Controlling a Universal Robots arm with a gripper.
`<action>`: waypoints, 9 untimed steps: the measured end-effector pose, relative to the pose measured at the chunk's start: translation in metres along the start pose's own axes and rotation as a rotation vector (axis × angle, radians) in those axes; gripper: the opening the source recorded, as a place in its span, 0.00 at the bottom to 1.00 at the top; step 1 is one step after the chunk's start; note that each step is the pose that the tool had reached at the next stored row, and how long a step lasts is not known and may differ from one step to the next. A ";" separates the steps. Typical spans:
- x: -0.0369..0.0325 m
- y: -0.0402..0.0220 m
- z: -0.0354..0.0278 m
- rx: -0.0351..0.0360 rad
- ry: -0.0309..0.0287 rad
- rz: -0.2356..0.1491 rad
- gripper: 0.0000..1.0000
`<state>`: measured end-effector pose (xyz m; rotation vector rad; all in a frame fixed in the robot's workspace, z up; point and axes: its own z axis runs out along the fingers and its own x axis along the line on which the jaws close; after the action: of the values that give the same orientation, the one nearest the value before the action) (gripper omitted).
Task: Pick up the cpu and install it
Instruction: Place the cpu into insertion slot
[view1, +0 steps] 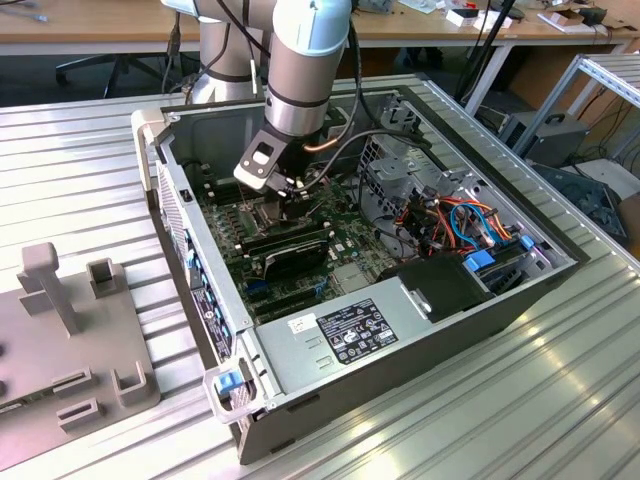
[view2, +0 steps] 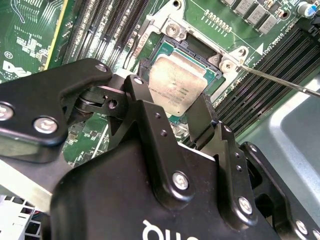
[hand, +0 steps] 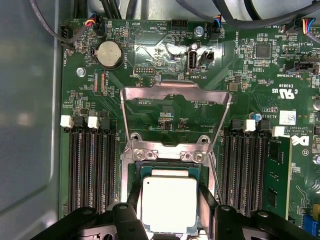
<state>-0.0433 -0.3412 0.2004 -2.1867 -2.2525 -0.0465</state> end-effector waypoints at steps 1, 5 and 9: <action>0.0001 0.0000 0.0000 -0.0001 0.0001 0.000 0.55; 0.0002 0.0000 0.0001 0.0000 0.0001 0.000 0.55; 0.0003 0.0001 -0.0005 -0.0002 0.0004 0.001 0.55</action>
<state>-0.0433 -0.3409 0.2009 -2.1873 -2.2517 -0.0472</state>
